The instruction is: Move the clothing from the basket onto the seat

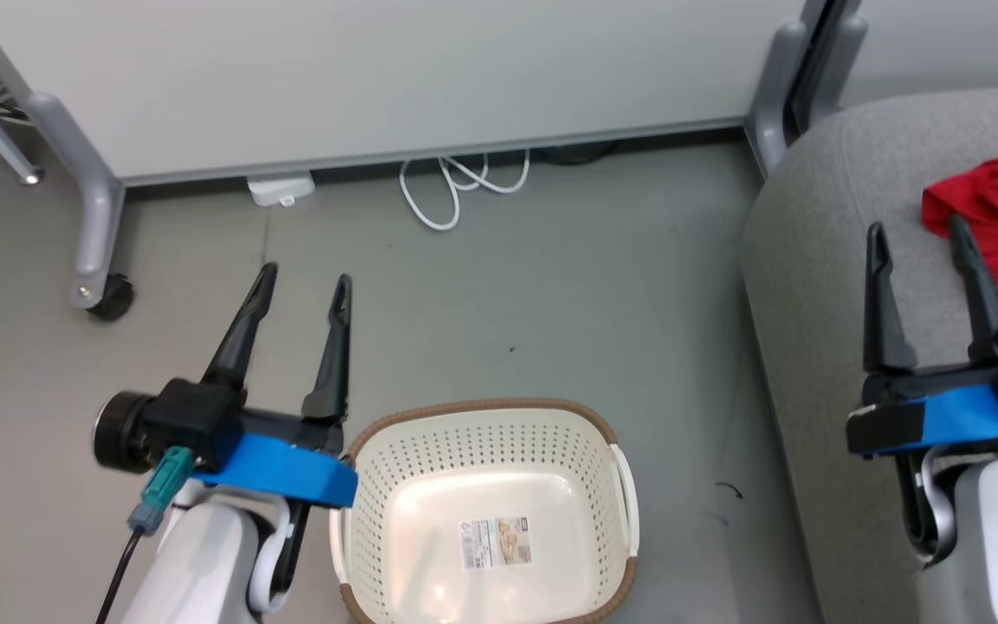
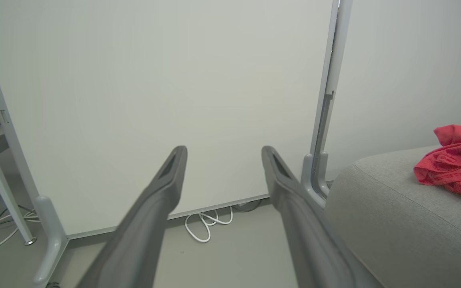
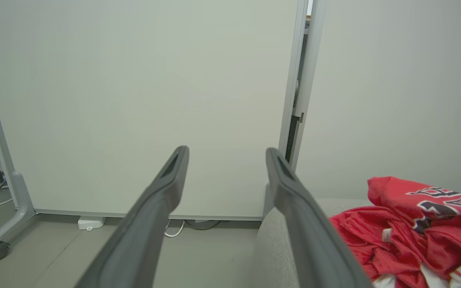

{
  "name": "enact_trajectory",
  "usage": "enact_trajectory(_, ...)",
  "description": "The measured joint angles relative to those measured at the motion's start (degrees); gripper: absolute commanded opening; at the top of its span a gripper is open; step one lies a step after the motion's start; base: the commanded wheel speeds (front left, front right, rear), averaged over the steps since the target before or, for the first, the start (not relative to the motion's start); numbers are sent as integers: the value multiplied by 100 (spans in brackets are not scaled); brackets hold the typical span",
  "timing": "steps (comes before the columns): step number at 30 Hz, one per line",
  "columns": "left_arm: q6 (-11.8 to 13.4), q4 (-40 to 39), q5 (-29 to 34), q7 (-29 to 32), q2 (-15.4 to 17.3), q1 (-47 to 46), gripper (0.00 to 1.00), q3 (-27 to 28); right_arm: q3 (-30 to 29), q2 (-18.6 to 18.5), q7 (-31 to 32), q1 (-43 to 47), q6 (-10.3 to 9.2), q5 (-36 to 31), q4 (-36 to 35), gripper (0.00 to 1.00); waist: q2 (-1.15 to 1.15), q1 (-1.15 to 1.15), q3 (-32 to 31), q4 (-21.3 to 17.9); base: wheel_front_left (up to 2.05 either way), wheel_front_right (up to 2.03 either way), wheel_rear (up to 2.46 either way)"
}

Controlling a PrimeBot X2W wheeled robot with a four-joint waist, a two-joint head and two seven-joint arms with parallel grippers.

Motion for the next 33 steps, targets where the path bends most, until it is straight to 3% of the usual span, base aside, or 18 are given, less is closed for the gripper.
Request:
enact_trajectory(15, -177, 25, 378, 0, -255, 800, 100, 901, 214, 93, 1, 923, 0, 182, -186, 100, 0, 0, -529, 196, 0, 0, 0)
enact_trajectory(33, -332, 99, 572, 0, -506, 1119, 100, 1281, 565, 101, 0, 1373, 0, 553, -378, 100, 0, 1, -752, 290, 0, 0, 0)
